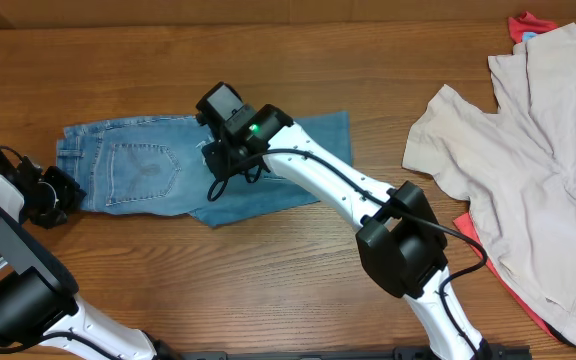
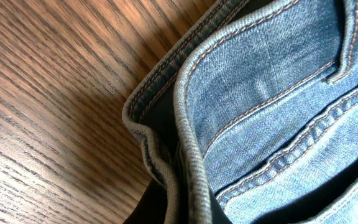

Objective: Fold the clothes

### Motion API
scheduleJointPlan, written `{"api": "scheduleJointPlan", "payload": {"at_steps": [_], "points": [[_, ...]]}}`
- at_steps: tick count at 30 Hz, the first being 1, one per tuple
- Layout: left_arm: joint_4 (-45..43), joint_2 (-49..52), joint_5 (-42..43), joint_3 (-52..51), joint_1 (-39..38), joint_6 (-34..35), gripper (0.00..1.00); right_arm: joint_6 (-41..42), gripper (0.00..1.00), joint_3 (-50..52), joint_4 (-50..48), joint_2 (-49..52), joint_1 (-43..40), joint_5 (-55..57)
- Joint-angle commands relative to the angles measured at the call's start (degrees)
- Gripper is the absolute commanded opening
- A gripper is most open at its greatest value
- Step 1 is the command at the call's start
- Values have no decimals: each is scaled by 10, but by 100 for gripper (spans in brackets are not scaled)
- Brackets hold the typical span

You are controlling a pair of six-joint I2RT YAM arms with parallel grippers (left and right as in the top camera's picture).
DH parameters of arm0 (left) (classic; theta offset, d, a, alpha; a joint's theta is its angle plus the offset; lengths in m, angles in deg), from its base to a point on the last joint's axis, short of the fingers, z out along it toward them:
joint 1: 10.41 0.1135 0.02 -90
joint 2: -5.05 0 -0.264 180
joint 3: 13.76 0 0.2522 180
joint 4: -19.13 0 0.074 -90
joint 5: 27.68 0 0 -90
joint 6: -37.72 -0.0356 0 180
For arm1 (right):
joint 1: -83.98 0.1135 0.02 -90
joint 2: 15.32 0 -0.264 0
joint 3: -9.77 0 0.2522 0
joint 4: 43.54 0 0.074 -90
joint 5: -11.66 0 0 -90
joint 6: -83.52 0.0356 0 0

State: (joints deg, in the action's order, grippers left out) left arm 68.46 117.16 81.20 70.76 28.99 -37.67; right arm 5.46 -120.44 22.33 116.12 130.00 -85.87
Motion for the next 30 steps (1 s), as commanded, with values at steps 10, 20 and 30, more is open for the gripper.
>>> {"api": "scheduleJointPlan", "payload": {"at_steps": [10,20,30], "points": [[4,-12,-4,-9,1,-2,7,-2,57,-13,-6,14,16,-16],[-6,-13,24,-7,1,-5,4,23,58,-37,63,-36,-37,62],[42,-67,74,126,62,-17,4,46,66,-44,233,-150,-230,125]]}}
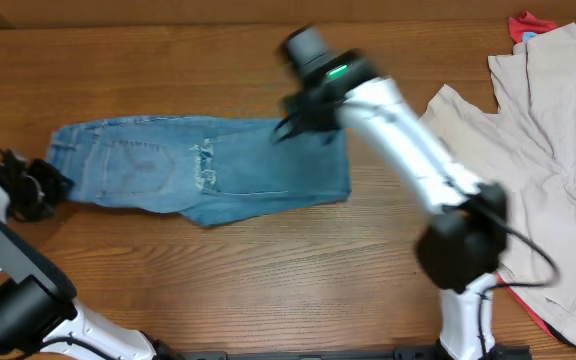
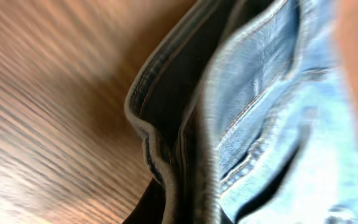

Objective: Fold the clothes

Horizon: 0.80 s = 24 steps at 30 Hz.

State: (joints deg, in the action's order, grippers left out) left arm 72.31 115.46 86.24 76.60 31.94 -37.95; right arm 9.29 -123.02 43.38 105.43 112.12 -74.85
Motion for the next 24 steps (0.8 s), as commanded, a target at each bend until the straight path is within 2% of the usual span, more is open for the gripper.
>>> {"api": "scheduleJointPlan", "payload": {"at_steps": [1,7,14,17,24], "points": [[14,-53,31,88,38,-14,4,4,65,-18,39,-43,-72,4],[63,-56,113,197,22,-15,4,3,63,-10,90,-43,-152,-13],[161,-56,126,297,-112,-85,4,3,64,-10,104,-43,-177,-13],[204,-55,84,300,-189,-107,4,3,64,-10,103,-43,-177,-18],[286,-48,-94,290,-364,-127,4,3,64,-10,103,-43,-177,-21]]}}
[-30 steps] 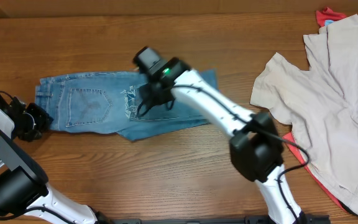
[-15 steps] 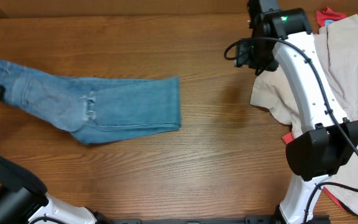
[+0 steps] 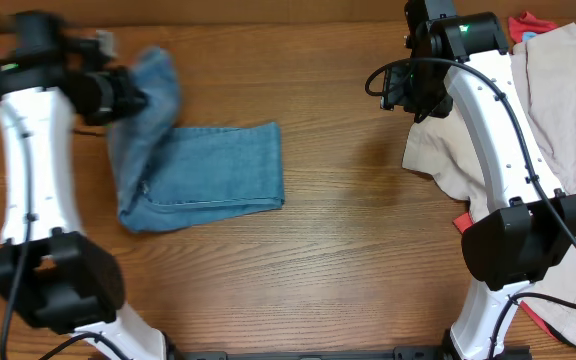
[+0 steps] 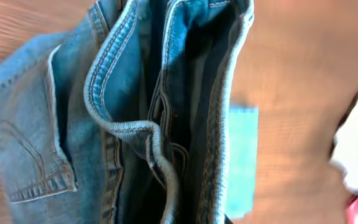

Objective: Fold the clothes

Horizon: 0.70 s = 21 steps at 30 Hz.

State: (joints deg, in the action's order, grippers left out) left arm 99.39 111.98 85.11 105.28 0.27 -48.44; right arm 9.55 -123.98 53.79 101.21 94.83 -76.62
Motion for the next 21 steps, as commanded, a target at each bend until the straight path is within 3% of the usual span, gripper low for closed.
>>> {"api": "scheduleJointPlan", "payload": {"at_steps": [1,8,15,18,21], "points": [[23,-13,-98,2,-63,-21,4,1,64,0,-1,0,-4,-4],[38,-13,-152,-31,-174,-10,4,1,64,0,0,0,-4,-6],[33,-16,-204,-40,-199,35,4,-2,62,0,16,3,-1,-37],[22,-20,-192,-40,-199,39,4,-14,49,1,23,13,6,-51],[16,-22,-183,-38,-199,39,4,-15,13,15,20,28,23,-61]]}}
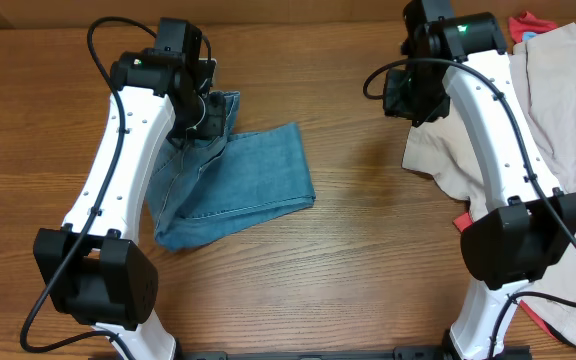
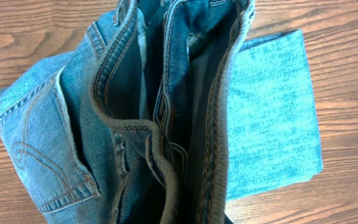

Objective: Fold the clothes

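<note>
Blue jeans point(image 1: 253, 180) lie on the wooden table point(image 1: 348, 260), their legs folded into a flat rectangle. My left gripper point(image 1: 204, 106) is shut on the waistband point(image 2: 166, 124) and holds it raised above the left end of the folded legs. In the left wrist view my left gripper point(image 2: 185, 219) is almost hidden by denim; a back pocket point(image 2: 36, 149) hangs at the left. My right gripper point(image 1: 406, 95) hovers at the left edge of the beige garment point(image 1: 528, 150), and its jaws are too dark to read.
A pile of beige clothes fills the right side of the table, with a red cloth point(image 1: 530, 22) under it at the far right corner and a red edge point(image 1: 513, 295) along its near side. A cardboard wall point(image 1: 268, 8) runs along the back.
My left gripper has moved to the right with the waistband, from the far left to above the folded legs. The folded legs have shifted slightly right and turned. The right arm has hardly moved.
The jeans first lay flat lengthwise, my left gripper at the waistband and my right at the knees. Then the right gripper was near the hems and the jeans lay stretched out. Later the legs lay folded over, the right arm by the beige pile, the waistband lifted, now above the legs.
</note>
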### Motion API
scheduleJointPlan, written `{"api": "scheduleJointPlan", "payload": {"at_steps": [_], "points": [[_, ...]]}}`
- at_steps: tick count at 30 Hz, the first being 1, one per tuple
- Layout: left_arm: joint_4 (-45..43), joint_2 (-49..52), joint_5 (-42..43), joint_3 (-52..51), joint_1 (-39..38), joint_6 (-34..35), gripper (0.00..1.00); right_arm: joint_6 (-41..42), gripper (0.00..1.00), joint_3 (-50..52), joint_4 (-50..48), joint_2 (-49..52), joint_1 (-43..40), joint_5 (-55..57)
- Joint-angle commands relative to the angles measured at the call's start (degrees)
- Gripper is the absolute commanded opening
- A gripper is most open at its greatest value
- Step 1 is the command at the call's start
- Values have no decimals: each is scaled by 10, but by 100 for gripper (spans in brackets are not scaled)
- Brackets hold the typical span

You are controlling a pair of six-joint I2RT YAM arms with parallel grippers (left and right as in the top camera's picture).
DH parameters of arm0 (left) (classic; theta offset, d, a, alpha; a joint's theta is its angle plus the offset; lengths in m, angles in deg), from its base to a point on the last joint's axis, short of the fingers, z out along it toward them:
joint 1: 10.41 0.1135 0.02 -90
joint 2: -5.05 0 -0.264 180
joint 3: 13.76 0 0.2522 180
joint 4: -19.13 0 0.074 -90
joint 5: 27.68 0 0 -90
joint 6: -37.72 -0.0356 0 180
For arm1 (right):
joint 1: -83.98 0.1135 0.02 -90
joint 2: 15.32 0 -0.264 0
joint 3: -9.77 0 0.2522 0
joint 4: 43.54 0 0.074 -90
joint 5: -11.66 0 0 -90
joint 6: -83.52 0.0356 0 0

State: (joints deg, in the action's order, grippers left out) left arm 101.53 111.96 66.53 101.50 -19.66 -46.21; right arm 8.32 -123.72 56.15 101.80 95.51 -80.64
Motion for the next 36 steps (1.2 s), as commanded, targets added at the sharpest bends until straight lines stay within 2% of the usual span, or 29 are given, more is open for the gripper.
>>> {"api": "scheduleJointPlan", "payload": {"at_steps": [1,2,10,19,30,36], "points": [[-5,-22,3,-1,1,17,4,-3,7,24,-9,25,24,-26],[-5,-22,3,-1,1,17,4,-3,4,38,-18,28,33,-28],[-12,-25,3,-1,1,17,4,-2,4,186,-155,29,102,-92],[-12,-25,3,-1,2,17,4,2,4,280,-311,29,145,-141],[1,-25,19,-1,2,17,4,5,4,358,-414,37,180,-146],[-1,-31,81,-1,2,30,4,17,4,370,-422,54,181,-148]]}}
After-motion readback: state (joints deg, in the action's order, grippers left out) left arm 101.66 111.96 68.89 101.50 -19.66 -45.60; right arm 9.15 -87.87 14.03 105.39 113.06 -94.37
